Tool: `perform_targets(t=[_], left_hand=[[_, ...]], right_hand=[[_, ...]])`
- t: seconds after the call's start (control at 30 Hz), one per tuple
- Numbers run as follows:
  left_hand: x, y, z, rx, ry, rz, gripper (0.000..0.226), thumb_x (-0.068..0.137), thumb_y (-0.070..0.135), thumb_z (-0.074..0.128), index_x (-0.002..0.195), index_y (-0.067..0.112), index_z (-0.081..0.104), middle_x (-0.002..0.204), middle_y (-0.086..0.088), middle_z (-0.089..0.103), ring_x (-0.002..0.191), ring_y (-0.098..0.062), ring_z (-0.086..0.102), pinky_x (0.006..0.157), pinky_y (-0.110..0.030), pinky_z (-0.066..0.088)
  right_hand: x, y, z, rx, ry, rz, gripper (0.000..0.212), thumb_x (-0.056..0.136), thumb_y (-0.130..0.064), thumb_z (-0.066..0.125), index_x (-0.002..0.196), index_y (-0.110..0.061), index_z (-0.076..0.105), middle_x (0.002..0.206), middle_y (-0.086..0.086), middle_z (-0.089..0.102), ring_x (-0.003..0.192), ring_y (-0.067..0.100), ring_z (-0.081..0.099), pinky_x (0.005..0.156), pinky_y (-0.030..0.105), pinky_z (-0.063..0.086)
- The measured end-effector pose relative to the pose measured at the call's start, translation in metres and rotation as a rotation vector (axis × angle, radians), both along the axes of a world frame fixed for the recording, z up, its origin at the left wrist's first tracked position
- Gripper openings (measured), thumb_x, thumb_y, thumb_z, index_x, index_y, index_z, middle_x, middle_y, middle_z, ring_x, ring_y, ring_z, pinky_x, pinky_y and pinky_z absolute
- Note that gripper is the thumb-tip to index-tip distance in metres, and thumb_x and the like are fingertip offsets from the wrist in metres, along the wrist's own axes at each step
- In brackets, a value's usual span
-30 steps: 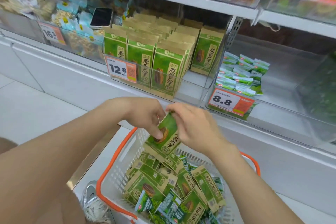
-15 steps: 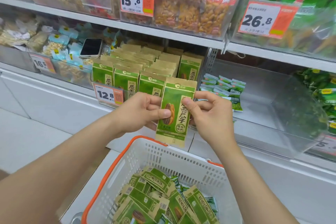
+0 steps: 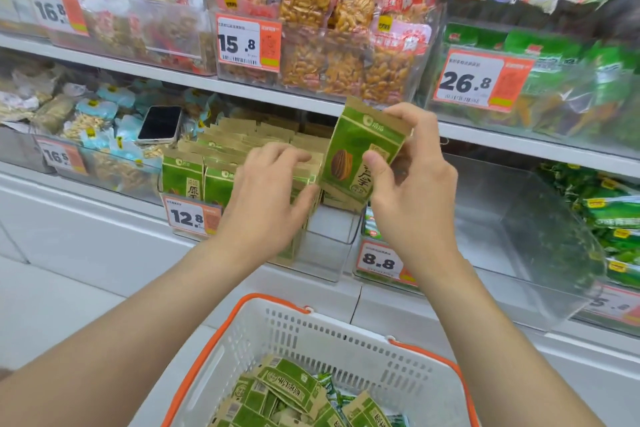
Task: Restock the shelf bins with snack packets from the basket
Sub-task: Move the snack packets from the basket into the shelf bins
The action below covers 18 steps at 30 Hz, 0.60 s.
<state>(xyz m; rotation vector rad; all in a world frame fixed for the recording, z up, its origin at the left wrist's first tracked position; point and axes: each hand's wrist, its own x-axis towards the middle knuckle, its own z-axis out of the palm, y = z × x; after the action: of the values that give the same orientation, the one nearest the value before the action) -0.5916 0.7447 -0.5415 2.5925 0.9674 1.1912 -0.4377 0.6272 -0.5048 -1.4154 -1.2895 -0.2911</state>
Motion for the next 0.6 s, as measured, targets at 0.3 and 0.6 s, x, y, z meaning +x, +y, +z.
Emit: perform_targets(t=[0.3,0.6], left_hand=[[0.017,0.017,-0.006,0.076,0.48,0.122,0.077,0.095,0.055,0.059,0.155,0.014,0.033,0.166,-0.01,0.032,0.157,-0.031,0.023,0.128,-0.055,0.012],[0.026,0.036,-0.002,0.206,0.513,0.121,0.044,0.089,0.057,0.051,0.112,0.019,0.053,0.121,-0.002,0.065,0.117,-0.028,0.058,0.113,-0.051,0.038]], right_hand=[[0.019,0.053,-0.017,-0.453,-0.336,-0.223,0.054,0.09,-0.015,0.07,0.135,-0.035,0.046,0.113,0.001,0.068,0.101,0.03,0.064,0.081,0.043,0.053],[0.028,0.102,0.0,-0.927,-0.424,-0.387,0.019,0.081,-0.014,0.067,0.1,-0.016,0.061,0.092,0.006,0.06,0.106,0.036,0.058,0.097,0.048,0.037]])
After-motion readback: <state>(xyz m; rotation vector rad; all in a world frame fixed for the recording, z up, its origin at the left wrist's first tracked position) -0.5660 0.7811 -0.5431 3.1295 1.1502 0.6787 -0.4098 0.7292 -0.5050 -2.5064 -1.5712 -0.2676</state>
